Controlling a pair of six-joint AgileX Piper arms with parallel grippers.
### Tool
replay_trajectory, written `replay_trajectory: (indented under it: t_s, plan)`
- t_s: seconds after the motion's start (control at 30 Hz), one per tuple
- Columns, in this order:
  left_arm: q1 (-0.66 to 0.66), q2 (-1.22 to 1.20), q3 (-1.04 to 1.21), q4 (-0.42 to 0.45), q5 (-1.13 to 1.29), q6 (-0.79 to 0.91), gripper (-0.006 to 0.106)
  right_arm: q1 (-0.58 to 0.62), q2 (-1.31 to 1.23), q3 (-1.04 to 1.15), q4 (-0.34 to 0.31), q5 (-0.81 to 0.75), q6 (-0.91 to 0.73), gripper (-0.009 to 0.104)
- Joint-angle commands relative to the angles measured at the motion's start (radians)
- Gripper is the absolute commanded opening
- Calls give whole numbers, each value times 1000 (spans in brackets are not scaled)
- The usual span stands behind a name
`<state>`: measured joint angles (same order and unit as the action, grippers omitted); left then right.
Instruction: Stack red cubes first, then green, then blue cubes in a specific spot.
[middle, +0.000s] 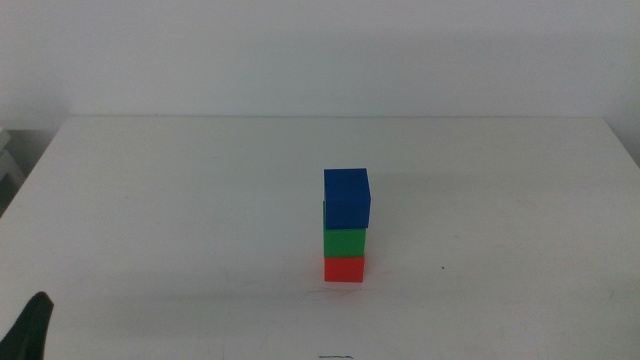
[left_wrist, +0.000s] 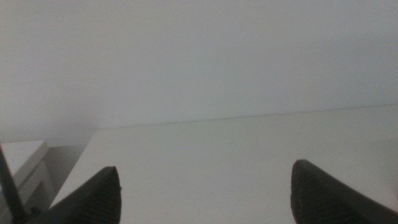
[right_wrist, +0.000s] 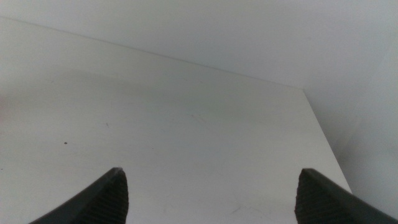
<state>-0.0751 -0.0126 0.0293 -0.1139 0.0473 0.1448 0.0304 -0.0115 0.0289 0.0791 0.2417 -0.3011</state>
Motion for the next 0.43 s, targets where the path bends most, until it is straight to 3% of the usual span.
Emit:
replay_trajectory:
  t_s: [0.0, 0.4]
  plan:
    - [17, -22, -3, -12, -80, -7, 94, -6, -21, -18, -3, -71, -9, 79]
    - [67, -22, -3, -12, -80, -7, 94, -6, -21, -18, -3, -71, -9, 79]
